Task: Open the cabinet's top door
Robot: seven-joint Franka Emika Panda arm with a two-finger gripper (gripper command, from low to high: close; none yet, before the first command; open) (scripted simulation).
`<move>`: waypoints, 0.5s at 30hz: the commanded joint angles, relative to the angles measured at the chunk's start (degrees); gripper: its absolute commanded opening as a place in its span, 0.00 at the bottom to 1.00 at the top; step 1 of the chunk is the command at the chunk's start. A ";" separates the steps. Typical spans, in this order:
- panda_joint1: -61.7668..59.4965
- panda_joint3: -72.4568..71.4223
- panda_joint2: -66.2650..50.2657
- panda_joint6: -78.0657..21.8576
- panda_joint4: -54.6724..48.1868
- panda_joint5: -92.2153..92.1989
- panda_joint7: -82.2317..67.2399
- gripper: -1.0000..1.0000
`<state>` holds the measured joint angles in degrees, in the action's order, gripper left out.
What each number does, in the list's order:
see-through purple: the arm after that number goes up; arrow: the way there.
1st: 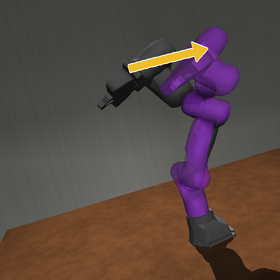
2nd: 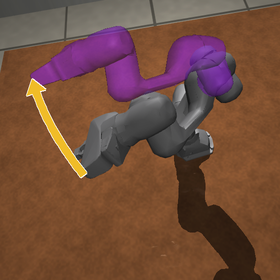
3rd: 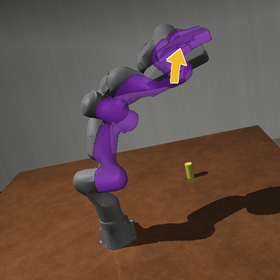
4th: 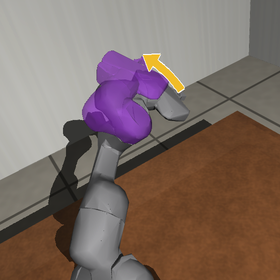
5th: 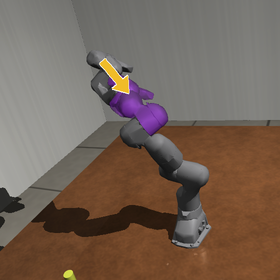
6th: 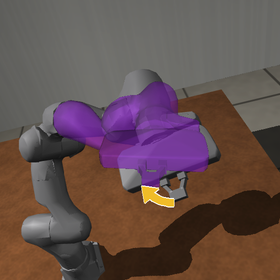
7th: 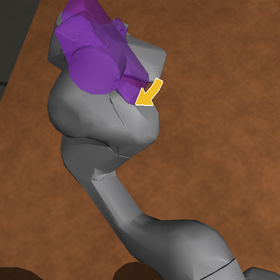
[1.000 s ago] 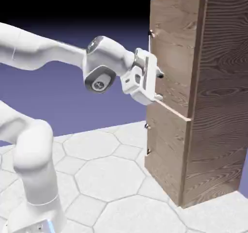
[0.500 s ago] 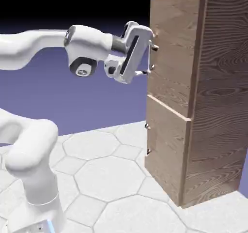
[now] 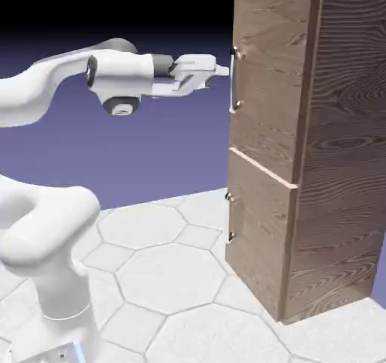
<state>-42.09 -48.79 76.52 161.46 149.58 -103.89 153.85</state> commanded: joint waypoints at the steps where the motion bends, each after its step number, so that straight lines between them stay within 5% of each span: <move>1: -0.96 -1.09 0.98 -0.28 -0.26 -2.33 2.50 0.50; 13: -17.82 -8.57 7.34 -9.27 -6.83 -17.83 12.01 0.50; 14: -17.82 -8.57 7.34 -9.27 -6.83 -17.83 12.01 0.00; 15: -17.82 -8.57 7.34 -9.27 -6.83 -17.83 12.01 0.00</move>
<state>-59.90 -57.36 83.86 152.19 142.75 -121.72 165.87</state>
